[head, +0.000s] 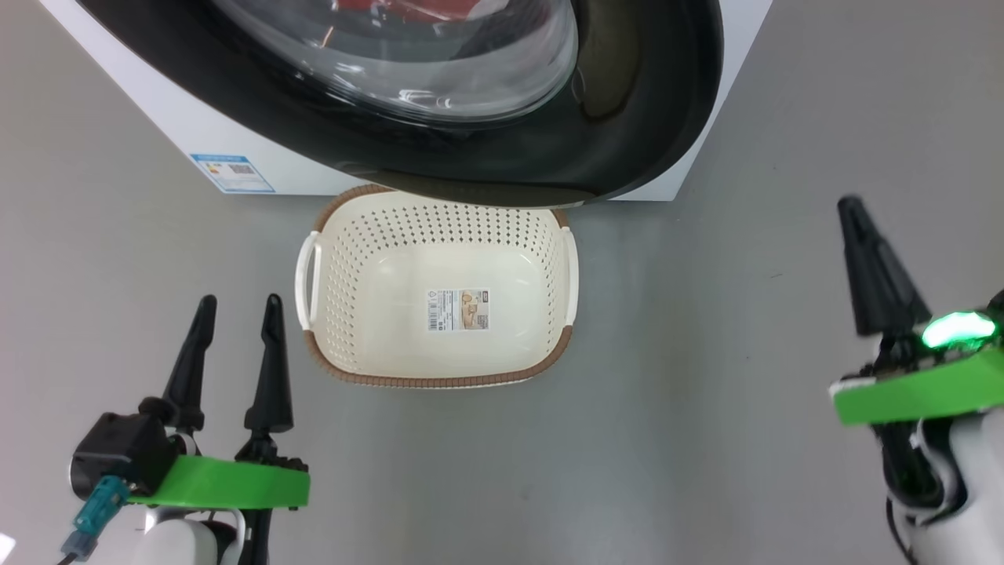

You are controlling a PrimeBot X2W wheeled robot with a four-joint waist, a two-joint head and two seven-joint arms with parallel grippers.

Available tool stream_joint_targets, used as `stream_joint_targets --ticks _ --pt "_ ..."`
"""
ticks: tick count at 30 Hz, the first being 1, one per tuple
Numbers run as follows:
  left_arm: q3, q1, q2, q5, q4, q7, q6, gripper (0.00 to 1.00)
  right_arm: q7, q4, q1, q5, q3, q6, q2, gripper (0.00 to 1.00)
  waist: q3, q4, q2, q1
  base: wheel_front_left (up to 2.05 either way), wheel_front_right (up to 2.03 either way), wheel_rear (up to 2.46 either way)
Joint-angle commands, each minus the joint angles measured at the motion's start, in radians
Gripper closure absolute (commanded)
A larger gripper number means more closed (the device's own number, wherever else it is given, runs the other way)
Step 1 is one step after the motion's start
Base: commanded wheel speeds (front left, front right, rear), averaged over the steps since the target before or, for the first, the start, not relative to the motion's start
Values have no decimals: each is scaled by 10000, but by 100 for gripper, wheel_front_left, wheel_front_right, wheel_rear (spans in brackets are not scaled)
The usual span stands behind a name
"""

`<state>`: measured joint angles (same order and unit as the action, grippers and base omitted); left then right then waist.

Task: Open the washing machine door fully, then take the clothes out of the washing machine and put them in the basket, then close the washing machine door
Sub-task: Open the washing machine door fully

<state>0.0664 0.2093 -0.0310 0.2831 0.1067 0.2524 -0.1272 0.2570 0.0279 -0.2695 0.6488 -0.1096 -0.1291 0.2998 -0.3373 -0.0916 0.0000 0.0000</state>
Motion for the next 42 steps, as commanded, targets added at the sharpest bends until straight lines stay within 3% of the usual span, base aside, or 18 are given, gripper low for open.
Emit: stream_joint_targets --ticks 1,7,10,22,32,42 --pt "-267 -22 -192 -37 -295 94 32 0 47 -269 -391 270 -169 -16 220 100 -30 -10 0 0 0 0 0" --pt "-202 79 -192 135 -351 94 38 0 47 10 -1436 1584 -336 -16 770 100 -262 -111 0 0 0 0 0" --pt "-193 172 -192 200 -361 94 51 0 -10 730 -2220 2794 -686 -16 1327 100 -436 -232 0 0 0 0 0" --pt "-152 378 -192 317 -344 94 75 0 -2164 2618 -4776 6660 -1580 -16 2246 100 -821 -493 0 0 0 0 0" --pt "-122 509 -192 355 -320 94 72 0 -3831 3644 -6244 8375 -1783 -16 2433 100 -1112 -687 0 0 0 0 0" --pt "-53 642 -192 439 -329 94 76 0 -4632 4781 -7652 8766 -1994 -16 2335 100 -1365 -848 0 0 0 0 0"
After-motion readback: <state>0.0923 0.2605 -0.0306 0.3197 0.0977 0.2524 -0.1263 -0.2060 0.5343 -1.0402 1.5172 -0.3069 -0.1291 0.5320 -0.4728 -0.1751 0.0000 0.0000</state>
